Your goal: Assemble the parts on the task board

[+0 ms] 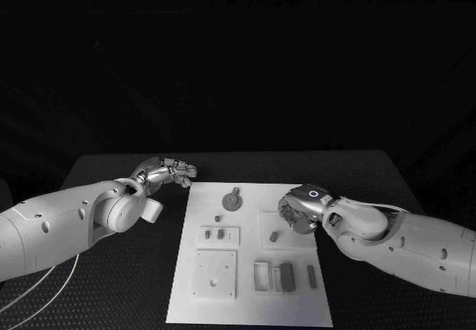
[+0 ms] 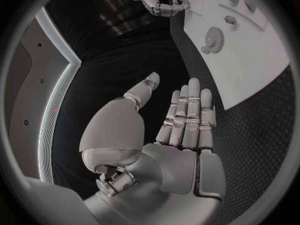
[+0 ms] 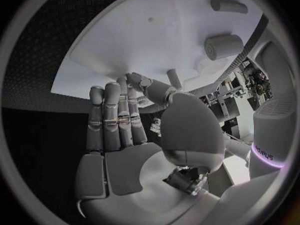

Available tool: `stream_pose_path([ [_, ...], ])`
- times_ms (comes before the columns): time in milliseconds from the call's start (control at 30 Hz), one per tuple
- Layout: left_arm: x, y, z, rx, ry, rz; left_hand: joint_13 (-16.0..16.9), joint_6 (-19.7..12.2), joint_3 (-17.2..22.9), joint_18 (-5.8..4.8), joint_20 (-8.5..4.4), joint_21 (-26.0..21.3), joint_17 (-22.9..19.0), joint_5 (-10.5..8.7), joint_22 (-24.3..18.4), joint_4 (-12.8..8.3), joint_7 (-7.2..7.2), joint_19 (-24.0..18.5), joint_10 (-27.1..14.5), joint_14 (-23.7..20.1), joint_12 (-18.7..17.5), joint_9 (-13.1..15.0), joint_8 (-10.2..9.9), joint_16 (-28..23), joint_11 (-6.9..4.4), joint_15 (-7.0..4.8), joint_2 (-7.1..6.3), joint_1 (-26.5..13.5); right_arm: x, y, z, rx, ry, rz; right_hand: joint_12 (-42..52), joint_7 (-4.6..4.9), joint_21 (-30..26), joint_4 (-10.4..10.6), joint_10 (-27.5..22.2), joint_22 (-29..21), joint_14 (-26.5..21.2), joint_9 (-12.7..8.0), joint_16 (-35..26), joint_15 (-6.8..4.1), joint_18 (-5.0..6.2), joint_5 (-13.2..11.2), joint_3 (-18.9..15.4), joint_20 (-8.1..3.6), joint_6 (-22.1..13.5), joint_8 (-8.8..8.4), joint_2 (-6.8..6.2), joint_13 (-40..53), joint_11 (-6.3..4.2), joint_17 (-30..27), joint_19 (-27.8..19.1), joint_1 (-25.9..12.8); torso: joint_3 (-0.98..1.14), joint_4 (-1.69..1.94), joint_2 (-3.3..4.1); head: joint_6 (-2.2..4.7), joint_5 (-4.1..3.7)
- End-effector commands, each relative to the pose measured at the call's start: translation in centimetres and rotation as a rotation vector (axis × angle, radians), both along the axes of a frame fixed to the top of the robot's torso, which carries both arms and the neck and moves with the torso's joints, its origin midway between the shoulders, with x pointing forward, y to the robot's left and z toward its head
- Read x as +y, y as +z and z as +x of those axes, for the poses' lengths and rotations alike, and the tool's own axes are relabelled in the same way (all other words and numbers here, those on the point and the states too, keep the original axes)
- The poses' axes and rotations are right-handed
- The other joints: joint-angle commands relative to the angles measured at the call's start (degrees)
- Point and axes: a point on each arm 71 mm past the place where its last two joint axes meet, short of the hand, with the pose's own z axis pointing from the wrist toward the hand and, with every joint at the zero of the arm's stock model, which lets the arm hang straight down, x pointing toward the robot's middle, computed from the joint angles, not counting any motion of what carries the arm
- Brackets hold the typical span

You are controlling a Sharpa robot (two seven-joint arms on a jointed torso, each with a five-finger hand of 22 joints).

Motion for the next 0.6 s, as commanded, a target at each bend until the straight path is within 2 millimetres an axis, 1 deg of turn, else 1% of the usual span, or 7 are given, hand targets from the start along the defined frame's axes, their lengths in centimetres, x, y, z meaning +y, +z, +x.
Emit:
stream_pose_path([
  [33,-0.2,0.1,0.0,-0.002,-0.012,-0.013,-0.1,0.0,-0.2,0.39,-0.02,-0.2,0.1,-0.07,0.0,0.0,0.31,0.5,-0.1,0.3,0.1,-0.1,0.2,-0.3,0.39,0.05,0.55,0.0,0.4,0.4,-0.3,-0.009,0.029,0.021,0.1,0.06,0.3,0.1,0.5,0.1,0.5,0.2,-0.1,-0.08,1.18,-0.1,0.3,0.0,0.4,0.25,-0.61,0.1,-0.01,0.1,0.6,0.0,-0.04,-0.08,-0.02,0.04,0.04],
  [467,0.1,0.1,0.0,0.0,-0.008,-0.011,-0.1,0.0,-0.3,0.39,-0.03,-0.2,0.1,-0.06,0.0,0.0,0.33,0.5,-0.1,0.4,0.1,-0.1,0.2,-0.3,0.4,0.05,0.53,0.0,0.2,1.5,-0.5,0.016,0.027,0.064,-0.1,0.0,0.5,0.2,0.9,0.2,0.7,0.3,-0.2,-0.18,1.18,0.6,0.3,-0.15,0.6,0.22,-0.7,0.3,-0.11,0.3,0.8,-0.4,-0.04,-0.06,0.01,-0.02,-0.02],
  [600,0.2,0.0,0.1,0.001,-0.006,-0.009,-0.1,0.0,-0.3,0.39,-0.03,-0.2,0.1,-0.06,0.0,0.0,0.33,0.5,-0.1,0.4,0.1,-0.1,0.2,-0.3,0.41,0.04,0.54,0.0,0.2,2.2,-0.5,0.023,0.023,0.095,-0.1,-0.01,0.5,0.2,0.9,0.2,0.7,0.4,-0.2,-0.19,1.18,0.8,0.3,-0.18,0.6,0.2,-0.7,0.3,-0.12,0.4,0.8,-0.5,-0.04,-0.04,0.0,-0.08,0.03],
])
